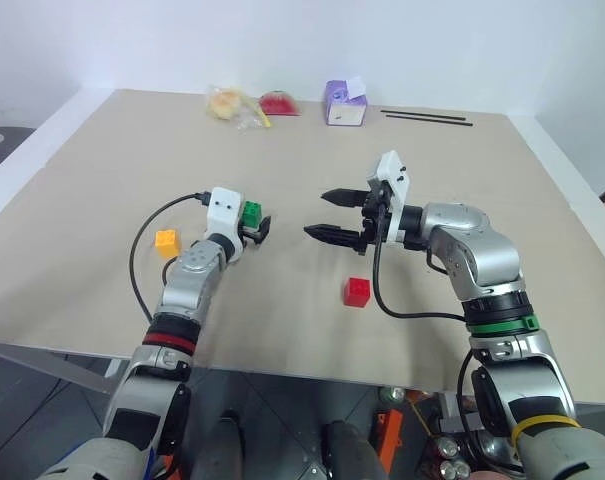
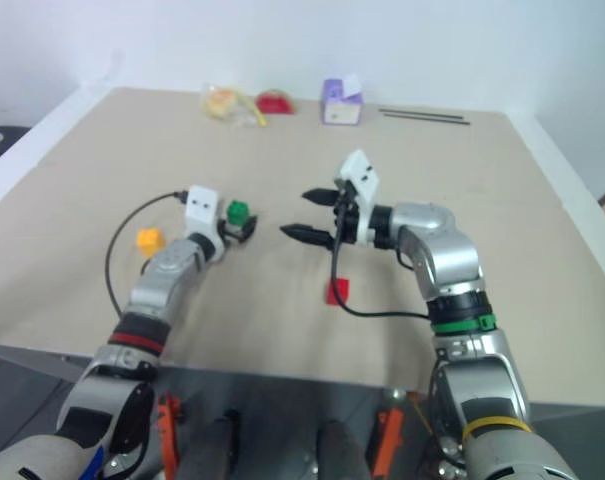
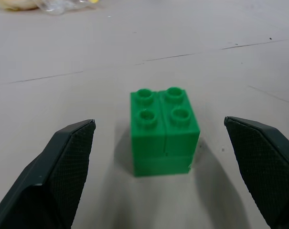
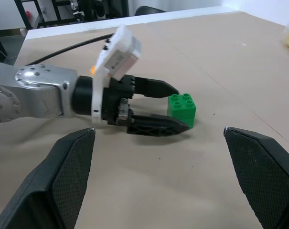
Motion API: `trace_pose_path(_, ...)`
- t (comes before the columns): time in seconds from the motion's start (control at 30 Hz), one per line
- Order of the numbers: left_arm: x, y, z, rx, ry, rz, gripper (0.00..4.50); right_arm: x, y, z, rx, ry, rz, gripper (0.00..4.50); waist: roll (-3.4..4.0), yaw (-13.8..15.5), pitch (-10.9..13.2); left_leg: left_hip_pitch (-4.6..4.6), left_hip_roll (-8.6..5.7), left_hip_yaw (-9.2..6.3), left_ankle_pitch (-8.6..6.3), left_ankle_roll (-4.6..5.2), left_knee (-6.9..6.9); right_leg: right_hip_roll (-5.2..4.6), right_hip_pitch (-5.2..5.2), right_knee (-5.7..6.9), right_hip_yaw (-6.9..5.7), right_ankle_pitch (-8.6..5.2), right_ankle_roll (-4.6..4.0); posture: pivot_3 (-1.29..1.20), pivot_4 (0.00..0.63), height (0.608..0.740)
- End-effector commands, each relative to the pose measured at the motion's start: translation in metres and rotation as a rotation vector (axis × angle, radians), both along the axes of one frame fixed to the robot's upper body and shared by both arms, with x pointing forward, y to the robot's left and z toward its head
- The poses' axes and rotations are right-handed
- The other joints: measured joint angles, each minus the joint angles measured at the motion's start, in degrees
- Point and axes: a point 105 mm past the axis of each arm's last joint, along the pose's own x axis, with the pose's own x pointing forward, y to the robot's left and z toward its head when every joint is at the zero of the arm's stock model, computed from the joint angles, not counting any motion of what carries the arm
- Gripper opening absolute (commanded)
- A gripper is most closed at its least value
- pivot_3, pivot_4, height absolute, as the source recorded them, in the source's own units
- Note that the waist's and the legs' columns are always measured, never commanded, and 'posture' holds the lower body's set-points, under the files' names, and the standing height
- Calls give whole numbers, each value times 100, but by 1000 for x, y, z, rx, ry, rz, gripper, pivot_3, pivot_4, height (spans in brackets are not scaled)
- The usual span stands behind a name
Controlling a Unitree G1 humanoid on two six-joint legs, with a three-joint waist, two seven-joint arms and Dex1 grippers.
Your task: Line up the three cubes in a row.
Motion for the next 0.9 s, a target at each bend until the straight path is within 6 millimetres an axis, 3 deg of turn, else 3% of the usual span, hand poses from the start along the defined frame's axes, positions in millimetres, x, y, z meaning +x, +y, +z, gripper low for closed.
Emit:
trace_pose_path(0.03,4,-6,14,2,-44,-14,4500,-3,3,16,12,-65,16,4466,0,0,0,0,0,0,0,0,-1,0,0,0,0,4,8,0,150,740)
trace_pose_path(0.07,4,-6,12,5,-37,-9,4088,-3,3,16,13,-66,14,4500,0,-1,0,0,0,0,0,0,-3,0,-1,0,0,5,11,0,150,740)
trace_pose_path(0.13,3,-6,8,13,-28,-6,3731,-3,2,16,14,-67,11,4500,0,-2,0,0,0,0,0,0,-4,0,-1,0,0,5,12,0,150,740)
trace_pose_path(0.37,-1,0,-1,20,-12,7,1324,2,-3,17,28,-62,-18,4500,0,-2,0,0,0,-1,0,0,-6,0,-2,0,0,5,13,0,150,740)
trace_pose_path(0.57,-6,13,4,12,-31,15,1322,6,-8,15,38,-53,-34,4500,0,-8,0,1,0,-1,1,-1,-5,0,-2,0,0,8,14,0,150,740)
trace_pose_path(0.67,-22,7,13,34,-70,-132,1322,0,-9,18,42,-65,4,4500,0,-18,0,0,1,-1,1,-1,-9,0,-4,1,0,7,14,0,150,740)
trace_pose_path(0.9,-98,-19,10,124,-60,-685,1322,-44,-19,5,-87,-28,264,4500,1,4,0,-4,0,0,-4,-10,-14,0,1,0,0,-1,-8,0,150,740)
